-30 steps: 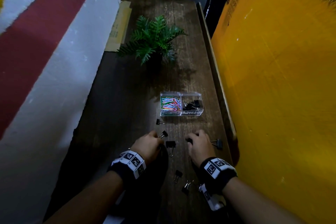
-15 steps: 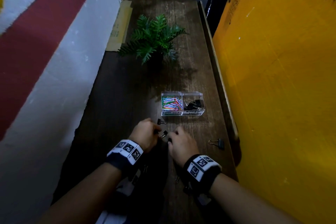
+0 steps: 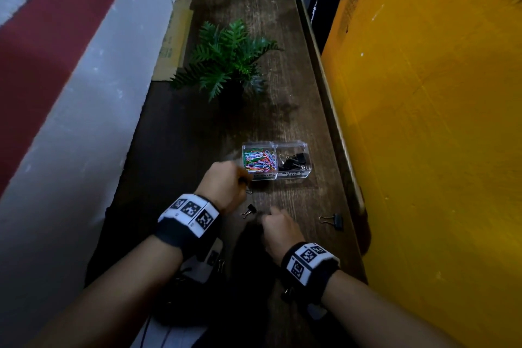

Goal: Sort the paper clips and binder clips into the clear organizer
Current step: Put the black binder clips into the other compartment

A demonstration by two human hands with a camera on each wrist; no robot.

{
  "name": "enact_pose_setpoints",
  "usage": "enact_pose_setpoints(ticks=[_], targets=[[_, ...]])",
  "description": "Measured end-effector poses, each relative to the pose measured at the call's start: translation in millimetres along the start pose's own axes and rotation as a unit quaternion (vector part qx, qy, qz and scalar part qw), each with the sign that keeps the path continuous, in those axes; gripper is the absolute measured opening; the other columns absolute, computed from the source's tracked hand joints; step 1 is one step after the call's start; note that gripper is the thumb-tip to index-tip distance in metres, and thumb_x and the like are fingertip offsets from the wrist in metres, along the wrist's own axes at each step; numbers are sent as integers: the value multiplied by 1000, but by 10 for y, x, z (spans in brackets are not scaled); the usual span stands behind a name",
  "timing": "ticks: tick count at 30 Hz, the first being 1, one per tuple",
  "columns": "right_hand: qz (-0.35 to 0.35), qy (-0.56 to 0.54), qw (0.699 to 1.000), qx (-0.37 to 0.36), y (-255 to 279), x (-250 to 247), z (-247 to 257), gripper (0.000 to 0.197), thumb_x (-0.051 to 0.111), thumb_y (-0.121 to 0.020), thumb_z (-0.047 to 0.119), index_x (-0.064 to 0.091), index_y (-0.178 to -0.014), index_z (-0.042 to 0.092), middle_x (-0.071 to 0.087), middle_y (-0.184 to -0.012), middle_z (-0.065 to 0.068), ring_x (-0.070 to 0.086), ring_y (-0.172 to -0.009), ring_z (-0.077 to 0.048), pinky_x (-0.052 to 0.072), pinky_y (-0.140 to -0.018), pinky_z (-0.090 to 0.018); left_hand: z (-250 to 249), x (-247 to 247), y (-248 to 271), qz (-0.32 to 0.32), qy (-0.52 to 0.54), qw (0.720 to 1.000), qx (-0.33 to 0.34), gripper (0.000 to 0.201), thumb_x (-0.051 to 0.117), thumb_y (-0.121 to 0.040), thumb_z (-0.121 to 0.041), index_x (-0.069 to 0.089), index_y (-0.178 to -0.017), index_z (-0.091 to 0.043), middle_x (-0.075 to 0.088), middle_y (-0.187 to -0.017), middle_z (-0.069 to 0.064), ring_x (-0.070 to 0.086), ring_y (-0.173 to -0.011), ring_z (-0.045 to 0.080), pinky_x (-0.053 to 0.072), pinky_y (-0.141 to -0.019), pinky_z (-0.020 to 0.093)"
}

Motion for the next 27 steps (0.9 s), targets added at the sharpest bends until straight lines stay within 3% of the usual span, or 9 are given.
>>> enact_pose_setpoints(ticks=[4, 8, 12, 16, 22, 27], targets=[[-32, -55, 998, 12, 78, -75, -162, 27, 53, -86, 14, 62, -112, 13, 50, -119, -12, 49, -107, -32, 48, -87, -36, -339, -2, -347, -6, 29, 999, 27, 28, 55, -82, -12, 72, -101, -24, 72, -99, 3, 66, -86, 17, 53, -83, 26], [-82, -59, 994, 48, 147, -170, -337, 24, 56, -86, 21, 66, -107, 18, 53, -110, -6, 51, -102, -26, 47, -88, -34, -625, 143, -726, 35, 24, 998, 43, 28, 57, -85, -10, 71, -105, -24, 68, -108, 5, 64, -91, 22, 55, -83, 34], [-131, -100, 984, 70, 201, -338, -532, 21, 59, -85, 18, 66, -105, 22, 52, -103, 0, 51, -99, -17, 48, -87, -32, -686, 315, -966, 78, -12, 997, 24, 34, 61, -82, -3, 69, -109, -22, 66, -109, 6, 63, -89, 22, 54, -71, 26], [-195, -98, 972, 89, 65, -610, -690, 19, 62, -85, 21, 66, -103, 26, 54, -100, 4, 52, -94, -11, 49, -82, -29, -641, 420, -1012, 99, -34, 994, 28, 38, 58, -82, -2, 67, -113, -22, 65, -112, 8, 64, -90, 23, 55, -74, 28], [-261, -105, 957, 72, -480, -1060, -735, 16, 65, -82, 20, 68, -97, 24, 55, -92, 2, 54, -85, -14, 48, -73, -28, -454, 275, -889, 26, 30, 999, 34, 27, 65, -80, -10, 70, -104, -21, 66, -108, 4, 63, -93, 21, 53, -83, 32], [-202, -50, 977, 48, -824, -1088, -614, 15, 63, -84, 21, 69, -98, 23, 59, -99, -3, 57, -91, -22, 43, -76, -28, 61, 83, -514, -56, 120, 991, -1, 23, 68, -76, -8, 71, -94, -22, 67, -99, 0, 63, -89, 15, 52, -85, 31]])
Point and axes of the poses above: each hand's wrist, its own y-axis away from the middle knuckle, its own x-axis out of the palm, z = x × y, the point moved 1 cm from there along -y, towards the middle knuckle
